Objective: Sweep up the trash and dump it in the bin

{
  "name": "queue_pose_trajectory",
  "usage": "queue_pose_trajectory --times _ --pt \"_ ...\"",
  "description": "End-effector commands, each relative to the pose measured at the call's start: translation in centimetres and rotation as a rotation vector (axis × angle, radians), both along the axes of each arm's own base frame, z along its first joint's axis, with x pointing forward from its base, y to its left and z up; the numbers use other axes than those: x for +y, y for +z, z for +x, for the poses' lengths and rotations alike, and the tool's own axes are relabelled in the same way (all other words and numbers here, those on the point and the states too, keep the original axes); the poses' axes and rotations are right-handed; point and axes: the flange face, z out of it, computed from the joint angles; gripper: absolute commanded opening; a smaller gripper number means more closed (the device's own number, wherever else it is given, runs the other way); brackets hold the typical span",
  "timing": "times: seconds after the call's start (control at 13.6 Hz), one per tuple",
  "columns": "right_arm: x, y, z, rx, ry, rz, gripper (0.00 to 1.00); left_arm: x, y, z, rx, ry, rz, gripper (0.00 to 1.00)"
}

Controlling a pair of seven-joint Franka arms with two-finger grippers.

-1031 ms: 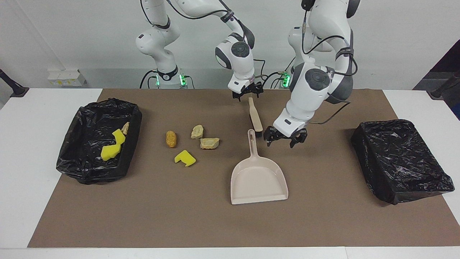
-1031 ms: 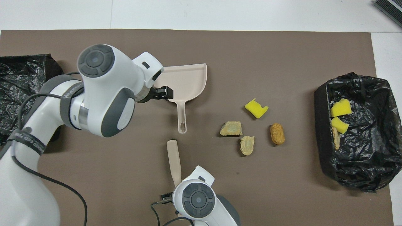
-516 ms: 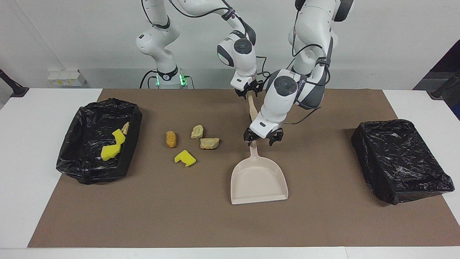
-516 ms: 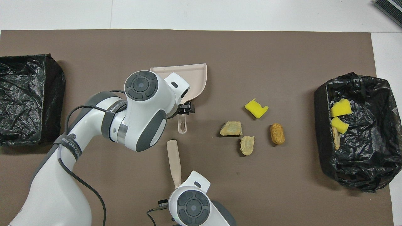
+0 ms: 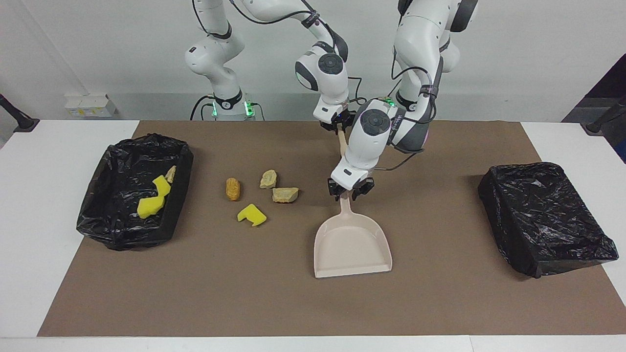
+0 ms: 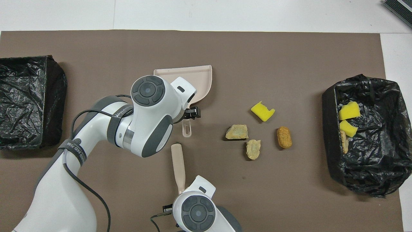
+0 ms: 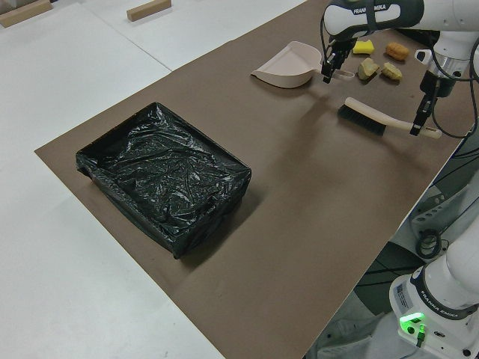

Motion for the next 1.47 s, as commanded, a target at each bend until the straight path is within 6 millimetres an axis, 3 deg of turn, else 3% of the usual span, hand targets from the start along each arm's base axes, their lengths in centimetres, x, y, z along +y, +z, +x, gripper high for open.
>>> queue_pose_trajectory --times 0.0,0.15,0.29,0.52,0.81,0.96,1.18,1.4 --pt "-1.1 2.0 -1.0 0.043 0.034 -0.034 0.0 0.4 0.3 0.0 -0.021 -0.01 0.017 0.0" --pt "-2.5 4.9 -1.6 0.066 0.014 -0.046 0.0 1.0 1.0 0.5 -0.043 -0.043 0.027 0.0" --pt "-5.1 7.5 -0.7 0.07 0.007 -0.074 0.0 3.3 3.5 2.6 -0.093 -0.039 0.015 0.0" --pt "-10.2 10.4 0.9 0.091 0.033 -0.129 0.0 6.6 5.5 5.1 -0.149 -0.176 0.075 0.0" --pt "-18.4 12.5 4.8 0.065 0.001 -0.244 0.0 10.6 6.2 5.8 -0.103 -0.347 0.117 0.0" --pt "-21.6 12.5 6.9 0.008 -0.039 -0.338 0.0 12.2 6.2 6.2 -0.087 -0.474 0.132 0.0" --pt "-28.5 11.0 11.0 -0.055 -0.121 -0.419 0.0 14.0 5.9 6.0 -0.031 -0.69 0.139 0.0" --pt "-36.5 8.5 13.4 -0.074 -0.121 -0.374 0.0 15.7 6.0 5.2 0.057 -0.91 0.124 0.0"
